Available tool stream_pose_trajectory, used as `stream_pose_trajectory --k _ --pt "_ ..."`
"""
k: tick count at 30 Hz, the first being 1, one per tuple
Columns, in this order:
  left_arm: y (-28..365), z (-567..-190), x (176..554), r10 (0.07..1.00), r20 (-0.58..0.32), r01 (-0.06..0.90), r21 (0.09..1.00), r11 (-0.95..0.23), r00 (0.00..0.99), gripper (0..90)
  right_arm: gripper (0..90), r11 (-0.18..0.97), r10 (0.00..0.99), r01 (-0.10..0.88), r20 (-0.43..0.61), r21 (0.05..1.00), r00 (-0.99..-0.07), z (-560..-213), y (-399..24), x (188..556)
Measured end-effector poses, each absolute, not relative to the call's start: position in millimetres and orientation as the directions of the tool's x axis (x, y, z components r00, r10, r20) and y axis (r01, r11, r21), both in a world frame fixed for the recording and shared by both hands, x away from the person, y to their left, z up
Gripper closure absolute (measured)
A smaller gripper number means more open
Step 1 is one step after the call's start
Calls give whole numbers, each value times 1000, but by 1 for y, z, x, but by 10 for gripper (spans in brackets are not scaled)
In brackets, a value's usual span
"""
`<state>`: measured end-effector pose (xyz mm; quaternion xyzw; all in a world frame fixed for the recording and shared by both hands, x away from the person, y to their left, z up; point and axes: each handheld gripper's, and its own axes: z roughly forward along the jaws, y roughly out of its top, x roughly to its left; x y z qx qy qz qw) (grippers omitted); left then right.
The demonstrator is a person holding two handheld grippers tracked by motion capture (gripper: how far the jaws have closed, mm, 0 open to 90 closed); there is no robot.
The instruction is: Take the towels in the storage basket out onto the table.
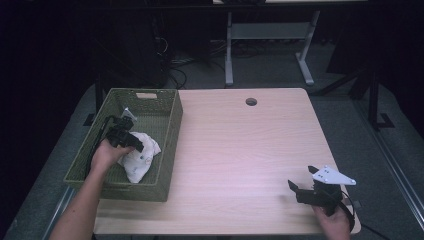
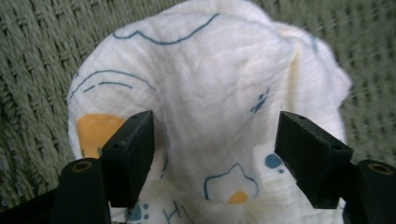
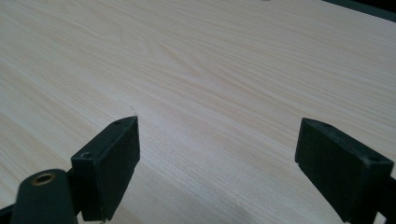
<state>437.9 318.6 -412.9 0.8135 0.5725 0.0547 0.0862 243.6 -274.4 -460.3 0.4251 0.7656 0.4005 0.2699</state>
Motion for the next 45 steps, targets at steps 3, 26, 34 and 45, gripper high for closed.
stream_pose_trajectory --k 3,26,34,45 --pt "316 -417 438 932 28 917 169 -361 361 390 136 318 867 434 -73 843 -493 -460 -274 243" --pt "317 -416 434 918 8 905 165 -392 397 750 136 325 864 432 -78 841 -497 -460 -274 243" --pt "324 -401 426 916 -44 899 218 -381 399 762 136 325 866 433 -80 841 -494 -460 -275 243" --pt "329 -369 409 900 -79 872 297 -389 428 761 136 331 864 429 -87 840 -495 -460 -273 243"
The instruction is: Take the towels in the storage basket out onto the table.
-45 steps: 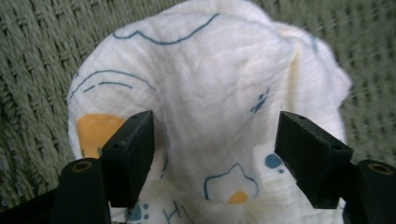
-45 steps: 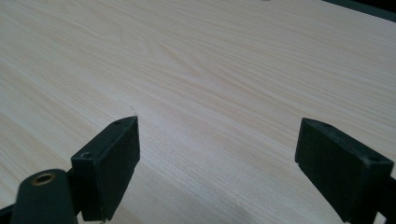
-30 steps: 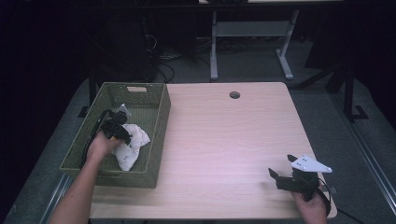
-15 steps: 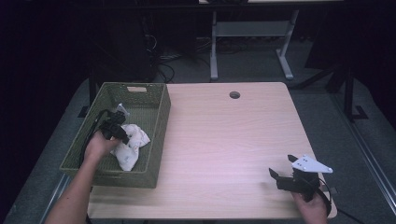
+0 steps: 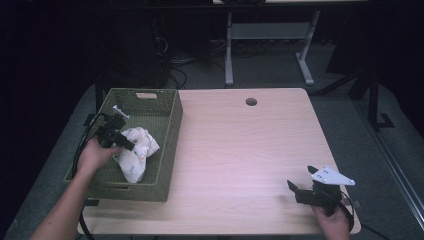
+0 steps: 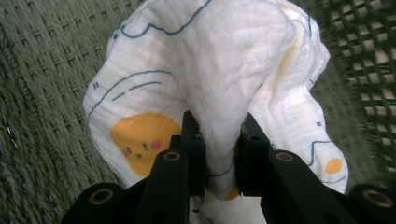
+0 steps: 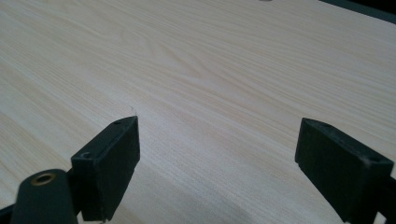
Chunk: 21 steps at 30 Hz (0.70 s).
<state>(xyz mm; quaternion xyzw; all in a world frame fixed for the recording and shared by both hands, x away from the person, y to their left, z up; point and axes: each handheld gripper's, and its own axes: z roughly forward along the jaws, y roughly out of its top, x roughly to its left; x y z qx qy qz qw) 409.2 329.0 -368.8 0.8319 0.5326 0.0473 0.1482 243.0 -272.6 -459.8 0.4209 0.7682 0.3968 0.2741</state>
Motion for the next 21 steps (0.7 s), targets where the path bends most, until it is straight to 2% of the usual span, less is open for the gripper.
stream_pose_trajectory --k 7,18,21 --pt "330 -347 402 886 -90 850 340 -402 455 759 136 328 866 430 -85 841 -493 -459 -273 243" --pt "339 -312 392 855 -202 831 420 -364 477 754 135 329 865 429 -86 841 -494 -460 -272 243" --pt "340 -305 390 854 -208 828 435 -355 476 751 135 329 865 430 -85 841 -494 -460 -271 243"
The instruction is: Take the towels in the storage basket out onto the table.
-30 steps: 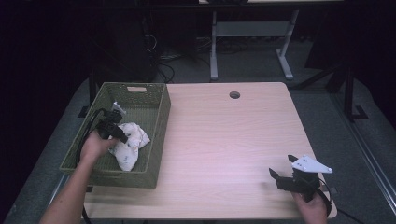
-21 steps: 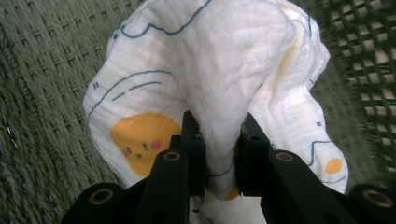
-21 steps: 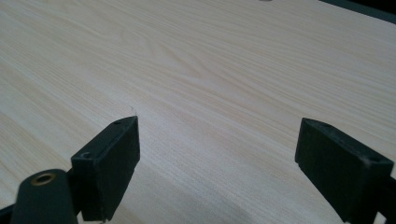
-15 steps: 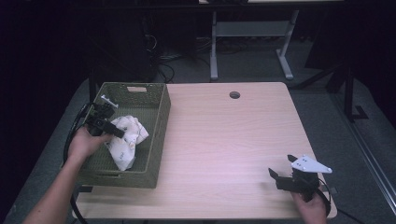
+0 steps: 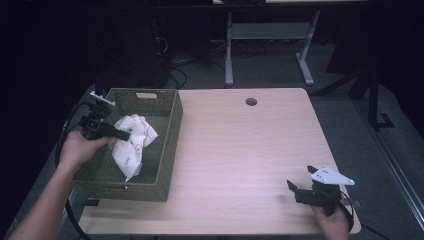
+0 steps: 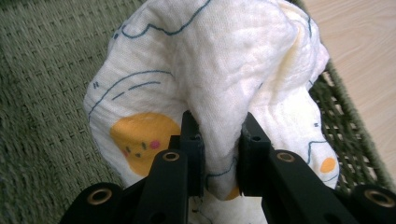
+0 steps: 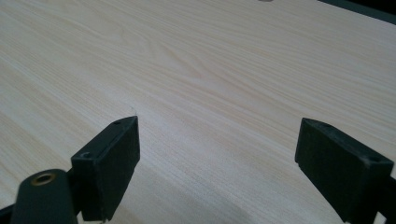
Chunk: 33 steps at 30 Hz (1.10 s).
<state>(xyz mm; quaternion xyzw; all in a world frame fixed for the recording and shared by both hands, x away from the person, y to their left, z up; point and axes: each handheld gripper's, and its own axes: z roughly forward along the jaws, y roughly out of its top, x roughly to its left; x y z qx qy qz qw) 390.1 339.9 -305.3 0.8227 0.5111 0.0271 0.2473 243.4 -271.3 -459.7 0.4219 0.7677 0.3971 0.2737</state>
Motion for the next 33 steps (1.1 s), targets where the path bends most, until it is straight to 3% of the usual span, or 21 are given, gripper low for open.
stream_pose_trajectory --k 1,14,33 --pt "342 -301 390 838 -264 832 443 -334 478 748 135 329 866 432 -85 840 -493 -460 -271 244" --pt "334 -274 379 797 -329 808 503 -307 507 744 135 333 865 427 -91 841 -494 -460 -270 244" --pt "299 -242 368 755 -297 755 538 -374 585 743 135 330 865 425 -90 843 -493 -460 -271 245"
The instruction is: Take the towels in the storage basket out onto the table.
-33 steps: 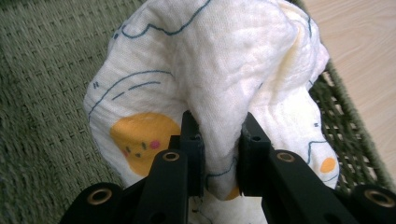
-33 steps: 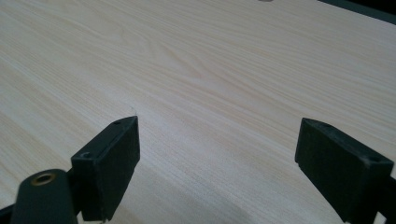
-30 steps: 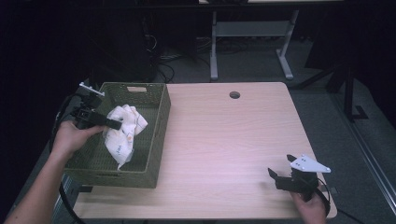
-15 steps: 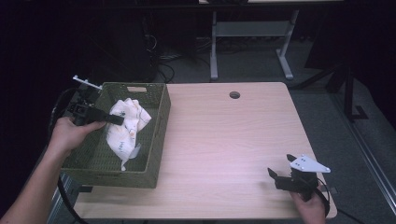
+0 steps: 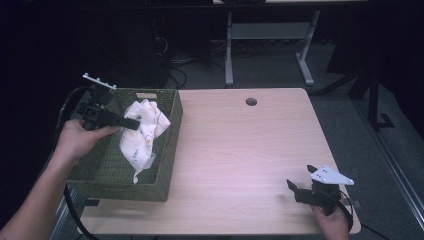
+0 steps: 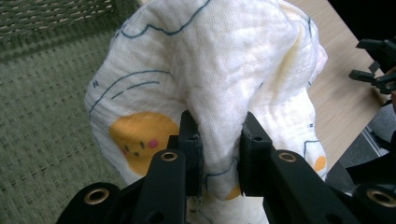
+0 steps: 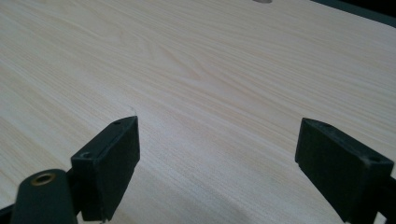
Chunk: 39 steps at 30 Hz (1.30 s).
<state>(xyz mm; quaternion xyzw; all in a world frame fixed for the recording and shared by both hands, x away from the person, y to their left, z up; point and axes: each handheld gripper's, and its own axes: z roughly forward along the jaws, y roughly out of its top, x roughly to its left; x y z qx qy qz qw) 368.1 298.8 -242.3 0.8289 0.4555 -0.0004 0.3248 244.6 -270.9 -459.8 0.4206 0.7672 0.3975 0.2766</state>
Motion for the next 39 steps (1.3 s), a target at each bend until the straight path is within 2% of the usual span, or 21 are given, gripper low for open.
stream_pose_trajectory --k 13,39 --pt "265 -235 368 714 -286 720 548 -426 639 743 135 331 865 421 -92 845 -494 -460 -271 245" --pt "191 -253 374 617 -304 663 548 -510 725 743 135 321 866 414 -88 852 -491 -457 -273 243"
